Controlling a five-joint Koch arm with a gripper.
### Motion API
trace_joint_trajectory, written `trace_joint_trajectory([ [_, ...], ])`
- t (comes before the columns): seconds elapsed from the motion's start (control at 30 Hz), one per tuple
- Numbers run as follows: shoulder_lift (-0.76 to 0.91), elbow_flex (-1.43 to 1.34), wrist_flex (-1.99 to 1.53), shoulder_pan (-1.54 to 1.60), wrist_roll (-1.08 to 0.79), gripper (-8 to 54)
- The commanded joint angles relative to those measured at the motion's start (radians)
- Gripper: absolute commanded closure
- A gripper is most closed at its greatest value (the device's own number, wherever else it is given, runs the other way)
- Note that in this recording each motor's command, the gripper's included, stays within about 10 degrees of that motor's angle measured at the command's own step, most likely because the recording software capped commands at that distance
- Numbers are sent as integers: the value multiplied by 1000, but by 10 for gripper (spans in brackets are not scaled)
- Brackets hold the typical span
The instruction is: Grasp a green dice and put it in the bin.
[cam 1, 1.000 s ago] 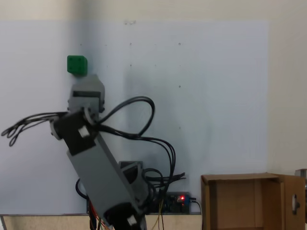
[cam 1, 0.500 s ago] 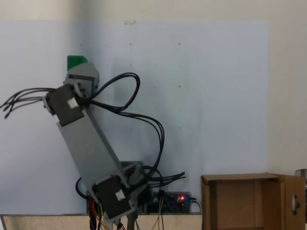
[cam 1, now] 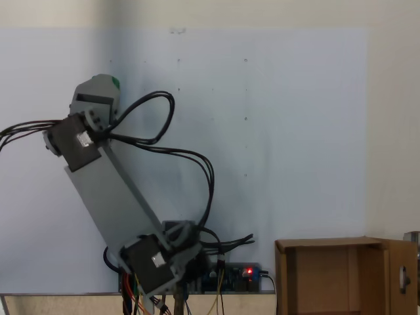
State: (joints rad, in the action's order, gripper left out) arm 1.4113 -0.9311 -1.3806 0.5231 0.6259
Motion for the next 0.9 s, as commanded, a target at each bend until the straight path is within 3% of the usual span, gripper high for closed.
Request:
trace_joint_trajectory([
  [0.0, -6, 71, 61, 14, 74, 32],
  [0.37, -143, 71, 147, -2, 72, 32],
  [0.87, -206, 71, 207, -46, 72, 40],
])
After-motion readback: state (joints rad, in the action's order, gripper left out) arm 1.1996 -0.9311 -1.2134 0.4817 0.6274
